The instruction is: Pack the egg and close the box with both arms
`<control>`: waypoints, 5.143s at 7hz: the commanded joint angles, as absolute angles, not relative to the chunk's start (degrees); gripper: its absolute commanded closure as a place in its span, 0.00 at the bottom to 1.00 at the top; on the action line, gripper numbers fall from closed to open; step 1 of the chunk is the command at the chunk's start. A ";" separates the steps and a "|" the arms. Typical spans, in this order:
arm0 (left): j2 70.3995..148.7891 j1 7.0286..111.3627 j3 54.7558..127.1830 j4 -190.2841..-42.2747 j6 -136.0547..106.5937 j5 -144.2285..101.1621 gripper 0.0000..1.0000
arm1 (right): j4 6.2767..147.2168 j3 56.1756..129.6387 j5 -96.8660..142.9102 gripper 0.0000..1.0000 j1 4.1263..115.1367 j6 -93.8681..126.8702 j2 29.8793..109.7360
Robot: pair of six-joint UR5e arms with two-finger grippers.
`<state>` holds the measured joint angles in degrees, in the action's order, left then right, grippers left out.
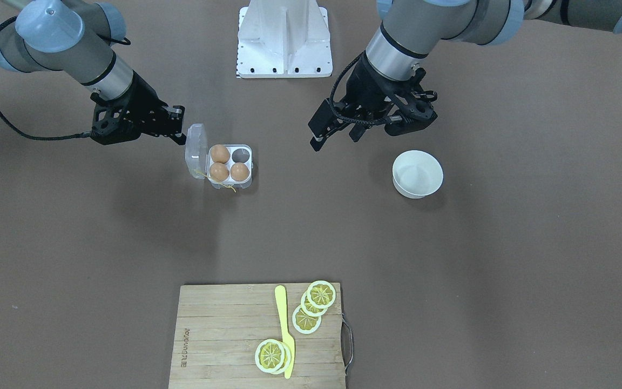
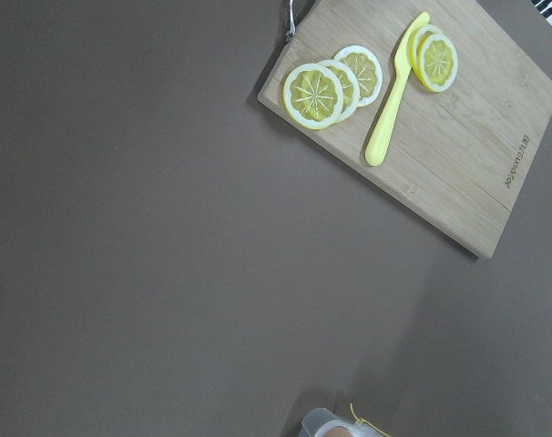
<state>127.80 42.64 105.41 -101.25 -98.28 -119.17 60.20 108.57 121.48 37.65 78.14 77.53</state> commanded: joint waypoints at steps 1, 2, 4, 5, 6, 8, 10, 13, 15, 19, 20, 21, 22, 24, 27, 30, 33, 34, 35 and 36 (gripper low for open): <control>127.79 42.63 105.47 -101.25 -98.26 -119.18 0.01 | 60.38 106.62 121.12 1.00 37.18 78.22 74.29; 127.79 42.71 105.47 -101.25 -98.35 -119.18 0.01 | 60.38 104.96 121.11 1.00 36.13 81.96 70.44; 126.40 42.71 107.12 -101.34 -98.26 -119.18 0.01 | 60.30 103.55 119.28 1.00 33.58 82.71 66.98; 124.91 42.71 108.88 -101.34 -96.52 -119.18 0.01 | 60.90 103.54 119.01 1.00 33.66 83.05 65.67; 124.20 43.06 109.68 -101.08 -90.33 -118.92 0.01 | 62.04 103.80 119.26 1.00 34.88 83.06 65.13; 116.41 46.92 113.36 -100.73 -75.33 -118.92 0.01 | 68.34 105.02 125.29 0.01 42.67 82.53 65.04; 114.45 53.31 112.33 -98.28 -72.71 -119.09 0.01 | 75.81 106.34 130.83 0.00 54.16 73.72 68.62; 106.99 61.68 114.00 -83.59 -42.65 -115.87 0.01 | 97.21 106.09 131.06 0.00 68.70 34.15 75.23; 99.02 69.57 113.82 -83.40 -28.21 -119.15 0.01 | 105.01 100.59 129.46 0.00 78.60 11.88 76.72; 94.05 84.98 100.05 -83.67 -4.57 -130.29 0.01 | 104.06 90.45 134.21 0.00 89.81 -3.23 81.98; 93.43 84.99 99.32 -83.67 -4.66 -130.43 0.01 | 104.15 90.44 137.08 0.00 92.61 -4.38 83.05; 92.91 85.08 98.45 -83.93 -4.57 -130.17 0.01 | 103.98 91.05 138.15 0.00 94.12 -4.48 84.71; 92.81 85.51 96.09 -85.15 -4.57 -129.99 0.01 | 104.06 91.92 138.25 0.00 94.91 -4.57 85.34; 90.63 87.53 95.54 -88.31 -5.00 -130.17 0.01 | 103.97 92.02 138.08 0.00 95.71 -4.57 85.61; 89.56 89.30 95.36 -88.16 -4.66 -130.43 0.01 | 100.31 91.32 137.64 0.00 95.54 -3.79 86.91; 89.12 89.30 95.36 -87.89 -4.66 -130.52 0.01 | 99.49 91.32 137.55 0.00 95.28 -3.78 86.75; 89.21 89.30 95.27 -87.80 -4.75 -130.43 0.01 | 99.49 91.49 137.55 0.00 95.27 -3.69 86.13; 89.21 89.30 95.19 -87.72 -4.75 -130.52 0.01 | 99.49 91.67 137.55 0.00 95.27 -3.69 86.22; 89.12 89.30 95.19 -87.71 -4.75 -130.52 0.01 | 99.49 91.76 137.55 0.00 95.27 -3.69 86.22; 89.12 89.30 95.19 -87.71 -4.75 -130.52 0.01 | 99.49 91.76 137.64 0.00 95.27 -3.69 86.22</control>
